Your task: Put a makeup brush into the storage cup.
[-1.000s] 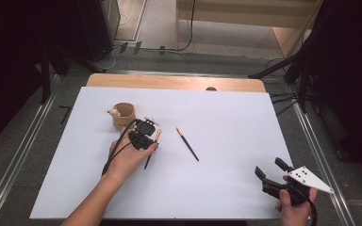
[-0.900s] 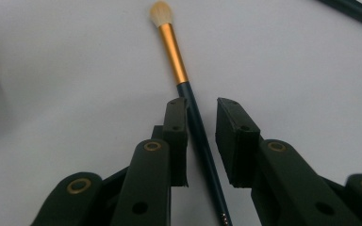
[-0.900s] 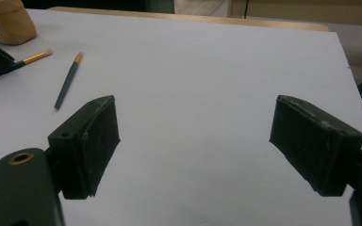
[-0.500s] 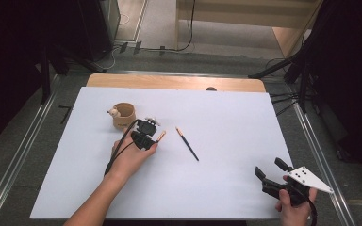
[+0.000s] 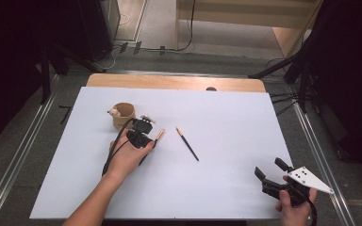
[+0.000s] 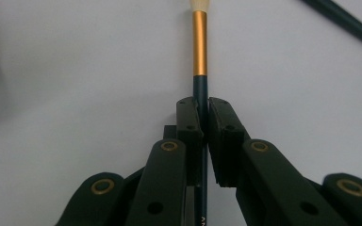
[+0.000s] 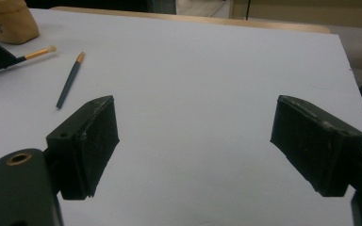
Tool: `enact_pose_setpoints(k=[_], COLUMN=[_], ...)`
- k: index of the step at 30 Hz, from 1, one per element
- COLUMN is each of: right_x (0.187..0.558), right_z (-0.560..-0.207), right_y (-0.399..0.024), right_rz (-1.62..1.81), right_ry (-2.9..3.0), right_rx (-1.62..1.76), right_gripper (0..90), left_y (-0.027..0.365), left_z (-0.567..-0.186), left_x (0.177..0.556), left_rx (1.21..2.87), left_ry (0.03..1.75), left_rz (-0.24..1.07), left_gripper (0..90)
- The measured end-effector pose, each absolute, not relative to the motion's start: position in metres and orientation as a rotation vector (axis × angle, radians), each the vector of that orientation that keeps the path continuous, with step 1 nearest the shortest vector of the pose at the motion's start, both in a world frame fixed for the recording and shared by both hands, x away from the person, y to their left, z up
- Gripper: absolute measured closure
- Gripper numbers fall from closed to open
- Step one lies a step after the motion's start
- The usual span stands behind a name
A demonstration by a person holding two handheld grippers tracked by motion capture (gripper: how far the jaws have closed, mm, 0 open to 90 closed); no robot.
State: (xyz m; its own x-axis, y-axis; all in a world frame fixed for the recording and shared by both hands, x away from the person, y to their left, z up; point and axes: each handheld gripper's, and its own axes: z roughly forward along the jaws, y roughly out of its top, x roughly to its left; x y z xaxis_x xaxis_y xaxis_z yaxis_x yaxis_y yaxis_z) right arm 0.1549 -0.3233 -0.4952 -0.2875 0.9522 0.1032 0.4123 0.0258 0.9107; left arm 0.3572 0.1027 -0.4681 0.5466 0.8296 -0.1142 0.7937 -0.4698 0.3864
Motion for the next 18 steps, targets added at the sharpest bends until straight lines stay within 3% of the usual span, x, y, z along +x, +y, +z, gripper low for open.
enact_pose_setpoints(k=[18], right_x=[0.155], right_z=[-0.496], right_y=[-0.323], right_rz=[1.238], right_ry=[1.744], right_rx=[1.391], right_gripper=[16.1], left_y=[0.133], left_z=[-0.440], left_x=[0.355], left_rx=[2.221], left_ry=[1.311], left_rz=[0.169], left_gripper=[84.3])
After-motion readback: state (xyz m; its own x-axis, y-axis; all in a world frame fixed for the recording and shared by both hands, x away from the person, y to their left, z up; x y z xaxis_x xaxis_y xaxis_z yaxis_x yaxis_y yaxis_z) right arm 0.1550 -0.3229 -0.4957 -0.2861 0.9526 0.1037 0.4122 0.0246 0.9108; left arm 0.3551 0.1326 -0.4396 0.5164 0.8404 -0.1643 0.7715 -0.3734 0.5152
